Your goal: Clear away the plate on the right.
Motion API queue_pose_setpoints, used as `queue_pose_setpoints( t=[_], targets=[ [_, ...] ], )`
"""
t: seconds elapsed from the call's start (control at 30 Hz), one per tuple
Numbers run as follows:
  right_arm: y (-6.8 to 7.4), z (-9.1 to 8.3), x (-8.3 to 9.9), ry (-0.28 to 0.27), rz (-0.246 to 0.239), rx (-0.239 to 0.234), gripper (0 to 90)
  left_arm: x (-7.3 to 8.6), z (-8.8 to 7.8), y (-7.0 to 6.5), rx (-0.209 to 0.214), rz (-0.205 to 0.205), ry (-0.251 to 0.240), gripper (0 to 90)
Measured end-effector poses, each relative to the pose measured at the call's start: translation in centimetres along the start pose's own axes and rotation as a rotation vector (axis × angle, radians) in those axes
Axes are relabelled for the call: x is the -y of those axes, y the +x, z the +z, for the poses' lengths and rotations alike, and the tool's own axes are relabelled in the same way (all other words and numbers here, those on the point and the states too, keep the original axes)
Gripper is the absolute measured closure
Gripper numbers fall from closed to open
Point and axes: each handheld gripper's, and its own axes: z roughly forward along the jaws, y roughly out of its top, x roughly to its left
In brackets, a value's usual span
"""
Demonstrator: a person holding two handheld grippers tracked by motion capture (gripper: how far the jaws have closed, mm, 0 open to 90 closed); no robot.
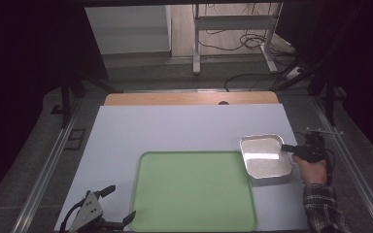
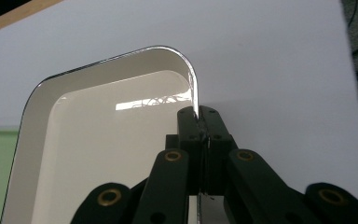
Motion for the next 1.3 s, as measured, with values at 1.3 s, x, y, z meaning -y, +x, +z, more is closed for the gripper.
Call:
queue_pose_setpoints(
  t=[1.3],
  targets=[
    [13.2,6.2,3.4,0.18,-0.158,-0.221,88.5,0.0,0.0,0.0,-0.001,0.003,0.002,1.6]
  ],
)
